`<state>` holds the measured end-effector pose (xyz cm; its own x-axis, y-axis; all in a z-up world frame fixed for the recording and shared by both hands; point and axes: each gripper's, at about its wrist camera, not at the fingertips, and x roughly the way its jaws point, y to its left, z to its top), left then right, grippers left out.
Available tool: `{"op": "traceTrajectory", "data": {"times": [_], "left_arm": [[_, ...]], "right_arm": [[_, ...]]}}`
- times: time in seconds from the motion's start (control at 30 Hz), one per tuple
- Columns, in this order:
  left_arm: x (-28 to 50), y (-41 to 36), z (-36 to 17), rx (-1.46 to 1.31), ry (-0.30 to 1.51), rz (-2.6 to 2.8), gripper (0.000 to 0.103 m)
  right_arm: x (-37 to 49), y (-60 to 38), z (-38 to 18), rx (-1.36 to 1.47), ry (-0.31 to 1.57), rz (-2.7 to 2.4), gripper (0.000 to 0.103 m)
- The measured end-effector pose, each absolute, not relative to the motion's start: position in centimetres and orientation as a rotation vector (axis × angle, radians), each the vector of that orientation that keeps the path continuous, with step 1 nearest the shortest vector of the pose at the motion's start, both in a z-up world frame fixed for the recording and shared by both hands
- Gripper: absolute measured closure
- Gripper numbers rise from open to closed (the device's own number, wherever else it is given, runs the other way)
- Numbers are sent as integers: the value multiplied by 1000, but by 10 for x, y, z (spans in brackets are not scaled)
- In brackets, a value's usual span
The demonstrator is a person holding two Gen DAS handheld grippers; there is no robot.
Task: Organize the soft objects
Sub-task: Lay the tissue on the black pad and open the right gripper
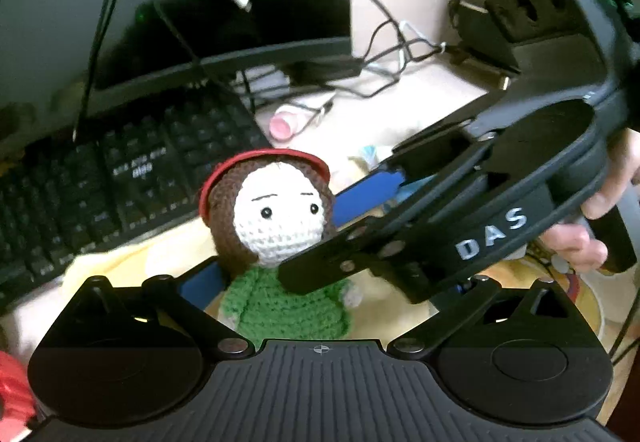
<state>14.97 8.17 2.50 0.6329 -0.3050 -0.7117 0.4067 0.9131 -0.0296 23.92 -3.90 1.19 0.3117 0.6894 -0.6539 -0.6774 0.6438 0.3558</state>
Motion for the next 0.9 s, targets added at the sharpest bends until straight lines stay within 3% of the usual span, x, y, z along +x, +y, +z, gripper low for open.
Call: {"op": "traceTrajectory", "data": {"times": [0.13, 0.2, 0.33, 0.5, 0.77, 0.9], "left_arm": [[148, 96, 21, 92, 803, -392, 0], [146, 104, 21, 59, 794, -389, 0], [142, 120, 24, -8, 761, -365, 0], [140, 132, 33, -63, 706, -340, 0], [145, 126, 34, -74, 697, -319, 0], [145, 118, 35, -68, 693, -336, 0]], "right_arm": [[236, -49, 24, 25, 812, 897, 34], [230, -64, 40, 27, 735, 894, 17], [209, -131, 77, 63, 466, 776, 0], [195, -197, 67, 61, 297, 573, 0], [216, -229, -1, 100, 469, 539, 0], [214, -229, -13, 85, 453, 529, 0]]}}
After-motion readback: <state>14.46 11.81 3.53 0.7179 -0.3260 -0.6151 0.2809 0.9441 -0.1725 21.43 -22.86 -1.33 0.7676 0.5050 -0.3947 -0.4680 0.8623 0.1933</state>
